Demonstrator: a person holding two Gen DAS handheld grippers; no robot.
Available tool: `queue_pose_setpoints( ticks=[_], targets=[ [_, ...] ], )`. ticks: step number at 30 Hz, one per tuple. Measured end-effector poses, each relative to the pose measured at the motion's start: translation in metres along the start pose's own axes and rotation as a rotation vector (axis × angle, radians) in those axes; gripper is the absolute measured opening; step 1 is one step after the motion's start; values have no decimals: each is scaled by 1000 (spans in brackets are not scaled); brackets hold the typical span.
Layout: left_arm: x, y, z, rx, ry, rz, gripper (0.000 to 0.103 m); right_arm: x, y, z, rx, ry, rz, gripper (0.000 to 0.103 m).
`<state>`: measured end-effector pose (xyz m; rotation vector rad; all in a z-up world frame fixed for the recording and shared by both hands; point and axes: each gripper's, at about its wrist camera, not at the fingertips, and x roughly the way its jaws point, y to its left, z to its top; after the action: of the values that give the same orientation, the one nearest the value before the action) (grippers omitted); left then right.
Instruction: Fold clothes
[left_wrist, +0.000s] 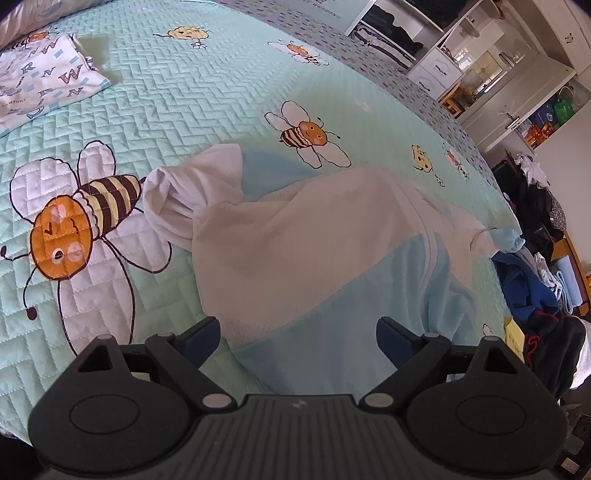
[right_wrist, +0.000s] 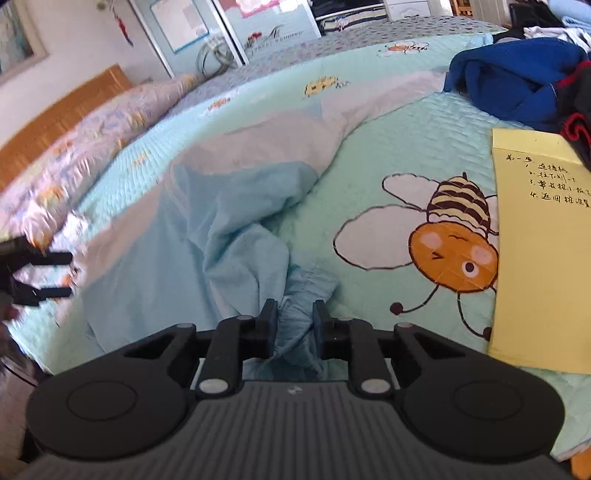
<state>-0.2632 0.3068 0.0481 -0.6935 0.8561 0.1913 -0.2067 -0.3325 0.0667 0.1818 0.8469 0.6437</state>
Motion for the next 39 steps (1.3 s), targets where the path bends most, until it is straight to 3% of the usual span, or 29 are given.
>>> queue_pose_setpoints(
  ticks=[2, 5, 7, 10, 11, 12, 13, 19, 21, 23, 26, 29, 33, 35, 36, 37, 39],
  targets=[
    [0, 1, 0, -3, -1, 2, 92, -13, -9, -4, -16, 11, -7, 29],
    [2, 0, -1, -3, 7, 3, 92, -23, -22, -14, -8, 21, -17, 42],
    [4, 0, -2, -2, 17, 4, 92, -21, -27, -18, 18, 40, -7, 60],
    [5, -2, -3, 8, 23, 5, 92, -13, -19, -20, 25, 48, 12, 64],
    [5, -3, -3, 10, 25, 6, 92, -15, -19, -21, 20, 46, 16, 63],
    [5, -4, -4, 14, 26, 4, 92, -14, -16, -20, 11, 40, 23, 52],
    [5, -5, -4, 18, 27, 1, 92, -11, -12, -18, -1, 32, 33, 23],
    [5, -11, -7, 42, 35, -13, 92, 0, 24, 25, 51, -86, 160, 19],
    [5, -13, -8, 50, 38, -18, 93, -7, 11, 37, 152, -169, 172, 19],
    [5, -15, -9, 58, 41, -23, 93, -13, -12, 40, 214, -220, 122, 19],
    [4, -18, -10, 70, 45, -30, 93, -37, -50, 26, 215, -203, -31, 19],
    [4, -21, -11, 82, 49, -38, 93, -33, -46, 8, 154, -140, -199, 24],
    [5, -22, -12, 84, 51, -32, 93, -47, -11, -14, -31, -201, -289, 38],
    [3, -19, -11, 72, 48, -26, 93, -36, 20, -16, -153, -172, -203, 41],
    [3, -17, -11, 65, 46, -23, 93, -28, 38, -15, -216, -149, -144, 52],
    [2, -15, -10, 59, 44, -20, 93, -21, 56, -15, -280, -127, -85, 71],
    [0, -12, -9, 50, 41, -16, 93, -6, 91, -15, -406, -81, 35, 82]
  ],
)
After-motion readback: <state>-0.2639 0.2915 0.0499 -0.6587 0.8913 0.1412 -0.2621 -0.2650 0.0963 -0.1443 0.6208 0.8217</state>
